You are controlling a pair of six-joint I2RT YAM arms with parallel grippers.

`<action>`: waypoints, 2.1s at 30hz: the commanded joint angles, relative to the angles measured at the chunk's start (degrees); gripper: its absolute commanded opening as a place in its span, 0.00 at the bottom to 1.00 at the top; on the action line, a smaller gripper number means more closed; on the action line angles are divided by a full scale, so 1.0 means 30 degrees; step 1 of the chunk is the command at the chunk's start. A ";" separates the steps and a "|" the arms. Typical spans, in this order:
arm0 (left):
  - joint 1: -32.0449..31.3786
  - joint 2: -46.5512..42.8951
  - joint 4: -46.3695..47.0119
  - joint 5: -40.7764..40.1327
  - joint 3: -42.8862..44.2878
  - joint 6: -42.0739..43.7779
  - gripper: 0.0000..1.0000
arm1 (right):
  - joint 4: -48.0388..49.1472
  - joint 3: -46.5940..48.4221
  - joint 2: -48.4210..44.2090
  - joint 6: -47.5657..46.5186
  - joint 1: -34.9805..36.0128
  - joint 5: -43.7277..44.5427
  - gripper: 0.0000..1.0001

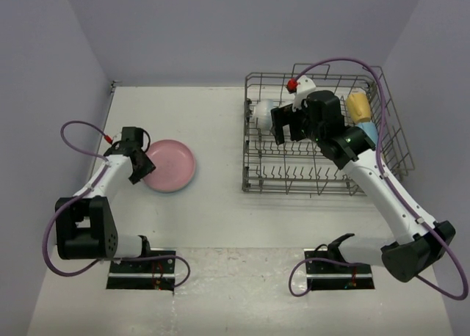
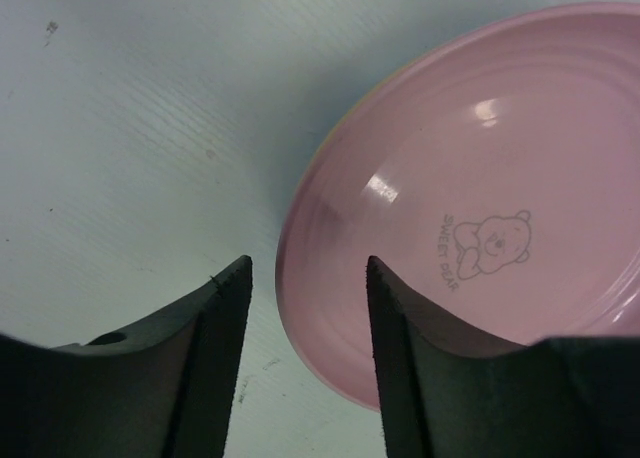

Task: Load the mixed dishes into the dish rack

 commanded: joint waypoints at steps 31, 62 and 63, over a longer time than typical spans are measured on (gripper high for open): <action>0.0080 -0.2178 -0.2483 0.1674 0.1796 0.0386 0.00 | 0.1219 0.1243 0.2228 -0.2705 0.5236 0.0898 0.99; 0.0109 -0.3410 -0.3947 0.2964 0.2733 -0.1167 0.00 | 1.0710 0.4324 1.4831 -0.7974 1.2242 -0.1155 0.99; 0.0109 -0.3440 -0.4005 0.3052 0.2791 -0.1196 0.00 | 1.0949 0.4091 1.4889 -0.8061 1.2271 -0.1155 0.99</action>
